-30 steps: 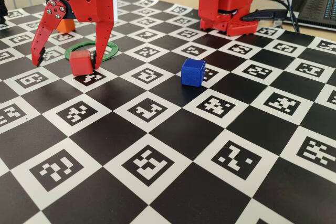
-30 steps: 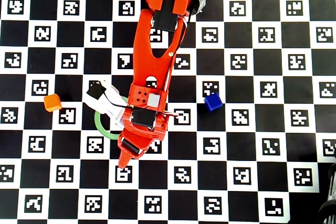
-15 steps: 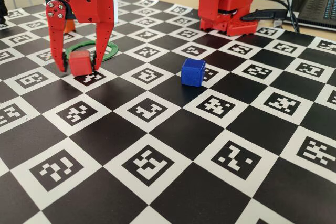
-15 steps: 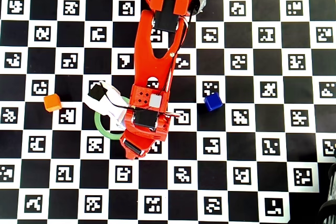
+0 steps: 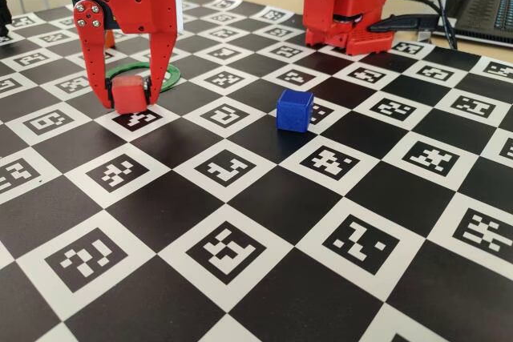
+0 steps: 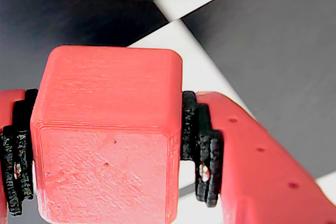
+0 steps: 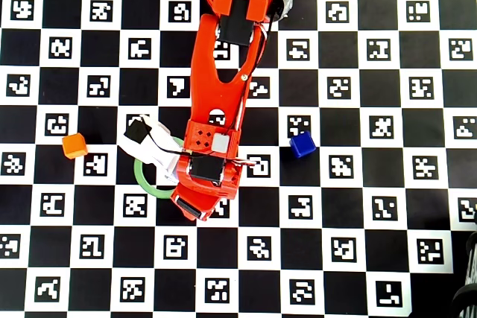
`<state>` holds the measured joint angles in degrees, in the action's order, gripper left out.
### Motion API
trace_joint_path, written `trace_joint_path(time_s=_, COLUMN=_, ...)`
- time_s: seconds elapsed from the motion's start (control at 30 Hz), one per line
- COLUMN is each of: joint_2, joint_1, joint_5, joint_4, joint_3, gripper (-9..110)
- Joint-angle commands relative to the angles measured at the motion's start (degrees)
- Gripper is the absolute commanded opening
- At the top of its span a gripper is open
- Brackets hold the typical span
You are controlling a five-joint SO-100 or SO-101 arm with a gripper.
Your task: Grab the red cube then put it in the green circle then put the blue cube on top and finally the orange cube on top
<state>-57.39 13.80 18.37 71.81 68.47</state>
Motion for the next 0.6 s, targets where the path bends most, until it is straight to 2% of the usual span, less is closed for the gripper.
trace_joint_path(time_s=0.0, joint_2=-10.8, joint_1=1.1, joint_5=-3.3, joint_4=7.1, joint_3=-10.1, gripper=8)
trace_joint_path(time_s=0.23, joint_2=-18.0, joint_1=1.0, joint_5=-14.9, joint_4=17.6, joint_3=-14.9, gripper=7)
trace_joint_path(time_s=0.57, joint_2=-29.4, joint_1=3.4, joint_5=-33.7, joint_4=22.2, joint_3=-4.2, gripper=7)
